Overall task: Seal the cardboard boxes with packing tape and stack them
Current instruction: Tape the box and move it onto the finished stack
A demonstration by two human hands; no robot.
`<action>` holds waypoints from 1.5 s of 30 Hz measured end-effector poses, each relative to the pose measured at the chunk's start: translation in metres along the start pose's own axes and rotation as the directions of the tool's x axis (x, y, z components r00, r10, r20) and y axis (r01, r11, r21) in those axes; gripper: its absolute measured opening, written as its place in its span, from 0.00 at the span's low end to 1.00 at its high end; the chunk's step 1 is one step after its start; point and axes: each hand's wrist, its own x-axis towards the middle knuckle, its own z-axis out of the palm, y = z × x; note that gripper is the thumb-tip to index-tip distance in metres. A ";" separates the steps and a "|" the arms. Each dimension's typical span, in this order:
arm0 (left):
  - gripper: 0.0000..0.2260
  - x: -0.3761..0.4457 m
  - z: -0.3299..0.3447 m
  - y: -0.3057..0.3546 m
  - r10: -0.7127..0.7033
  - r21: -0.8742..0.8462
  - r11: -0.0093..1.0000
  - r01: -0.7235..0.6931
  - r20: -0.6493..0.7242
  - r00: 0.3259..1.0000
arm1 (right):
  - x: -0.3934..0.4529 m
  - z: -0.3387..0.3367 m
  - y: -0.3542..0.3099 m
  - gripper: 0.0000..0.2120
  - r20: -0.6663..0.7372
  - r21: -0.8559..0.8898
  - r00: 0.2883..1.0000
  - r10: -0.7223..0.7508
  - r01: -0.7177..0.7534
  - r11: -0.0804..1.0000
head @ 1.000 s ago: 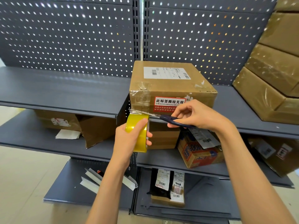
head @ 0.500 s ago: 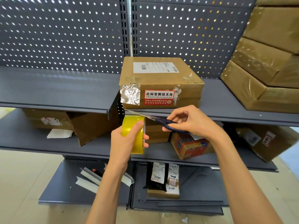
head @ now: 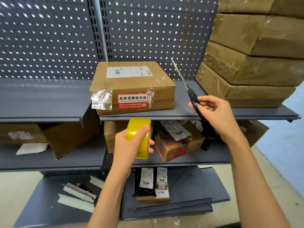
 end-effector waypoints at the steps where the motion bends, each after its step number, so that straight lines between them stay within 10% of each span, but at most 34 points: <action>1: 0.07 0.000 0.003 0.001 0.005 0.007 1.000 -0.005 0.011 1.000 | 0.004 -0.001 0.003 0.11 -0.048 -0.040 0.999 0.012 -0.014 0.999; 11: 0.09 0.007 0.023 0.009 0.051 0.067 0.996 -0.054 0.044 0.998 | 0.049 0.022 0.023 0.09 -0.168 -0.743 0.985 0.028 -0.146 0.653; 19: 0.08 0.014 0.029 0.015 0.098 0.212 0.971 -0.115 0.087 0.991 | 0.057 0.032 0.037 0.07 -0.062 -0.826 0.997 0.047 -0.078 0.559; 29: 0.07 0.012 0.022 0.053 0.293 0.370 0.869 -0.329 0.150 0.944 | 0.054 0.029 -0.013 0.14 -0.016 -0.765 0.956 -0.293 0.177 0.619; 39: 0.24 0.020 -0.057 0.109 0.529 0.820 0.364 -0.441 0.208 0.823 | 0.045 0.076 -0.065 0.13 0.043 -0.742 0.869 -0.494 0.359 0.567; 45: 0.26 0.040 -0.137 0.133 0.434 0.946 0.072 -0.317 0.256 0.864 | 0.034 0.137 -0.097 0.12 0.137 -0.709 0.853 -0.503 0.439 0.552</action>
